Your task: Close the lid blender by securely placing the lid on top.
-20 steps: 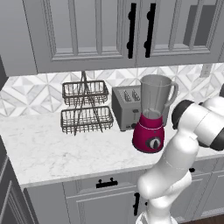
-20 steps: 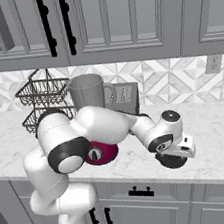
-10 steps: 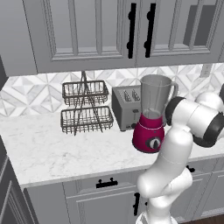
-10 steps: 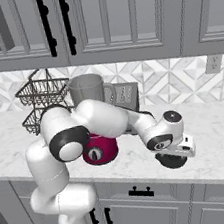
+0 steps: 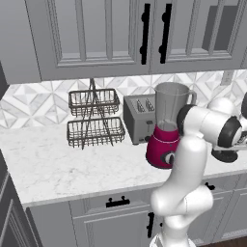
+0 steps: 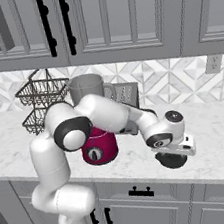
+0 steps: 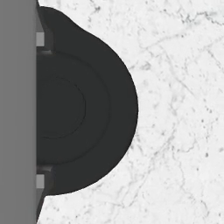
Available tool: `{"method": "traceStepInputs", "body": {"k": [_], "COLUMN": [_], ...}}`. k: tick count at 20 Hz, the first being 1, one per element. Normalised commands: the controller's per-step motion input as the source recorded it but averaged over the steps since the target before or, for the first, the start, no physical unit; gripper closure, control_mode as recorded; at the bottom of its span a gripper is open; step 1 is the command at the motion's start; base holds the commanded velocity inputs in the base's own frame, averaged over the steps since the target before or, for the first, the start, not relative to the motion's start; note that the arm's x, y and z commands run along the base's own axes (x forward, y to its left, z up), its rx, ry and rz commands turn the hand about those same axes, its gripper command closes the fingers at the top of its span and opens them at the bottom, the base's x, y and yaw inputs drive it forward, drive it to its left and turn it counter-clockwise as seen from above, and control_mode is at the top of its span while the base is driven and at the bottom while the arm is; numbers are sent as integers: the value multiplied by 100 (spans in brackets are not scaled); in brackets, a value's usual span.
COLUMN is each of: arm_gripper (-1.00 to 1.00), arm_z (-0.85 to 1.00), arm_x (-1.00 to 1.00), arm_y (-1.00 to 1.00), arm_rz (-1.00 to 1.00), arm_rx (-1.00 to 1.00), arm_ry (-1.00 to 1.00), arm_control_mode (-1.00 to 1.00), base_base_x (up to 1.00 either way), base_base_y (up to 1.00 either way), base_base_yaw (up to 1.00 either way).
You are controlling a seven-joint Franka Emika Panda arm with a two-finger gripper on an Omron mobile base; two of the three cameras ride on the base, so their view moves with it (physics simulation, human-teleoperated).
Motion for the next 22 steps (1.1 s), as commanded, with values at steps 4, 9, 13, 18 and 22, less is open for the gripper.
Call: {"method": "traceStepInputs", "body": {"k": [4,9,13,18,22], "arm_gripper": [-100,100,100,100,100], "arm_z": [-9,-40,-51,-11,-4], "arm_x": [19,7,0,6,-9], "arm_y": [-15,-6,5,10,35], "arm_rz": [1,0,0,0,0], "arm_rx": [4,1,0,0,0], "arm_ry": [0,0,0,0,0], "arm_control_mode": [-100,-100,-100,-100,-100], "base_base_x": [0,0,0,0,0], "base_base_y": [0,0,0,0,0], "base_base_yaw": [0,0,0,0,0]}}
